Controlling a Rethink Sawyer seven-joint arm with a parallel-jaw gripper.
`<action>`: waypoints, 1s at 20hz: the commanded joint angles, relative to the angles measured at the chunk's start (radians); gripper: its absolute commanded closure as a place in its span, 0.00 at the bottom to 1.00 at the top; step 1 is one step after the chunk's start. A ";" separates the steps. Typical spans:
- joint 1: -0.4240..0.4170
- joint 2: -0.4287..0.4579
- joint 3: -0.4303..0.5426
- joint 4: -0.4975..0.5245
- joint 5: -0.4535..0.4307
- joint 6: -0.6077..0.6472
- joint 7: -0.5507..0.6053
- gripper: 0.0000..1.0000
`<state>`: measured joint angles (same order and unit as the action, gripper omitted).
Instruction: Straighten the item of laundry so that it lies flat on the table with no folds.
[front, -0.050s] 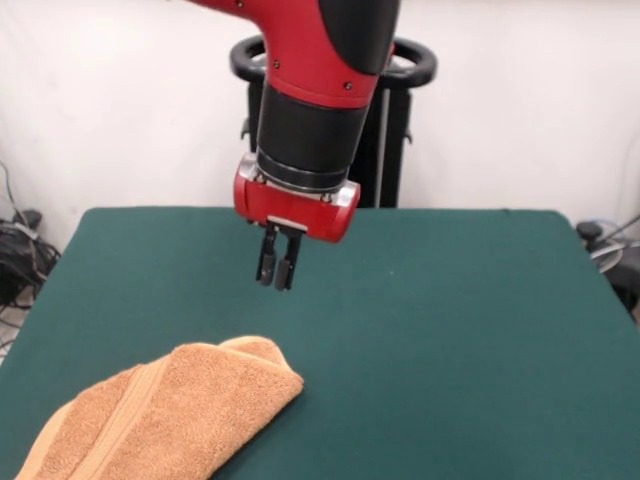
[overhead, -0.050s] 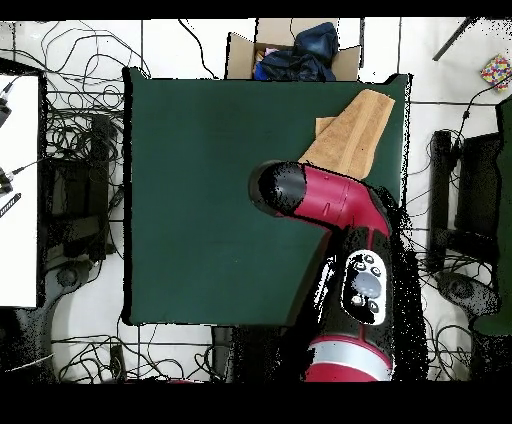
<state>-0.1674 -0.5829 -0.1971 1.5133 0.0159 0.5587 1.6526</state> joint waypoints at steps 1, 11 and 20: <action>-0.033 0.071 0.122 0.060 -0.018 -0.098 0.093 1.00; -0.038 0.156 0.123 0.048 -0.054 -0.170 0.077 1.00; -0.028 0.244 0.105 0.009 -0.062 -0.116 0.077 1.00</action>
<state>-0.1977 -0.4171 -0.1815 1.5125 -0.0155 0.4121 1.6526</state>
